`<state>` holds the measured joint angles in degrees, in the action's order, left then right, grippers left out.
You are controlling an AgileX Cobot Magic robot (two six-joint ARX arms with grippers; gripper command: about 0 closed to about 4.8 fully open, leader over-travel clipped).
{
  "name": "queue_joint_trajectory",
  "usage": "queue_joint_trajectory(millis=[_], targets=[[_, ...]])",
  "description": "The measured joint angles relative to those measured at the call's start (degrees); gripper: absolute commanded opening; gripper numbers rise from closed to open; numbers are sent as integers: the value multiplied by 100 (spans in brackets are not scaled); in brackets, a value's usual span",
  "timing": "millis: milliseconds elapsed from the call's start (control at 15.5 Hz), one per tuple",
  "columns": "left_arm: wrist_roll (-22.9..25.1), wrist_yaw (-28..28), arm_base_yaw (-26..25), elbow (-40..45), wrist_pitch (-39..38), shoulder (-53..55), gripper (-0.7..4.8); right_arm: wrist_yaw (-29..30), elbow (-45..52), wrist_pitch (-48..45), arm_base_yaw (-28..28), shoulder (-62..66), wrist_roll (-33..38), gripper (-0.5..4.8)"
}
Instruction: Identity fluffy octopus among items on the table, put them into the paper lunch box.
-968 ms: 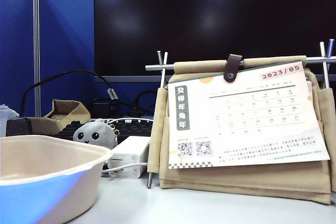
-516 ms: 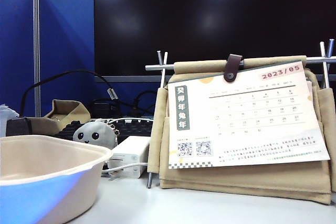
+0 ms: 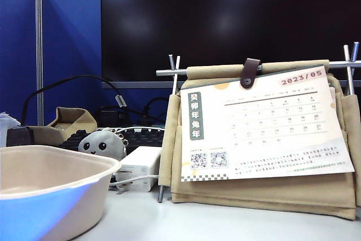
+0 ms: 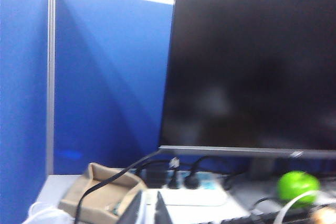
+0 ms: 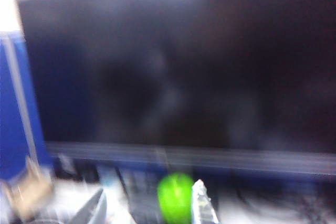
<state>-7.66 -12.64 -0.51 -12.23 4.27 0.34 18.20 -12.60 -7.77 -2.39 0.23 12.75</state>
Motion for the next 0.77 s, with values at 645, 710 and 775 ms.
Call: queue_joint_trajectory(millis=[645, 710, 775], targets=[[-485, -1665, 0, -3738, -4448, 2000, 30, 2151, -3803, 4671, 0, 1191, 116, 144], [-485, -1882, 0, -3746, -4454, 2188, 30, 2382, -4107, 5095, 0, 1436, 118, 144], [-476, -2024, 0, -3746, -4529, 2406, 30, 2608, -4282, 5558, 0, 1668, 74, 144]])
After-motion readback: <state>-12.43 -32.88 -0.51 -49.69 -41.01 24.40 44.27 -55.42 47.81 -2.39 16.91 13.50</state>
